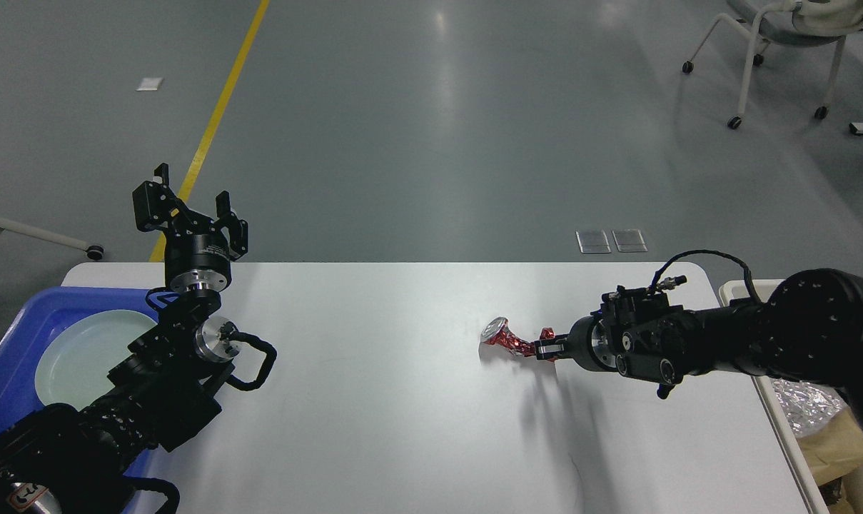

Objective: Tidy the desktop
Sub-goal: 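Lift the wrapper and carry it into the white bin, releasing it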

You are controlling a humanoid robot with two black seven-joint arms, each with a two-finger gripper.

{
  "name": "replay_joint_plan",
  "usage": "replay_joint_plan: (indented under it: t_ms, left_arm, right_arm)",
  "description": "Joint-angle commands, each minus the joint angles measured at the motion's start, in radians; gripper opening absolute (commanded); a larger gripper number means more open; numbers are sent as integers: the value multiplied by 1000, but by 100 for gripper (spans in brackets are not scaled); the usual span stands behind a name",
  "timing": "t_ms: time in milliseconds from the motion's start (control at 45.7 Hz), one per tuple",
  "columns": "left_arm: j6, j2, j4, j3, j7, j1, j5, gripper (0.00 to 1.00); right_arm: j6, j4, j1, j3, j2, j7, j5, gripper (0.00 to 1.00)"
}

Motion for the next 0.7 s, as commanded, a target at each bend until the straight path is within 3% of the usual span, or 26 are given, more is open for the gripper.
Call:
replay_joint_plan:
  t_ms: [0,285,394,591,679]
  left_arm:
    - [0,1,0,0,0,0,0,100]
    - [0,0,0,0,0,0,0,100]
    - [0,0,0,0,0,0,0,100]
    - [0,1,0,0,0,0,0,100]
    - [0,1,0,0,0,0,0,100]
  right_arm:
    - [35,78,105,2,-66,7,0,0]
    - [240,385,490,27,-261,10,2,0]
    - [432,480,647,97,-366,12,6,0]
    - [925,531,872,358,-560,27,63,0]
    - [942,528,940,459,-621,27,159,0]
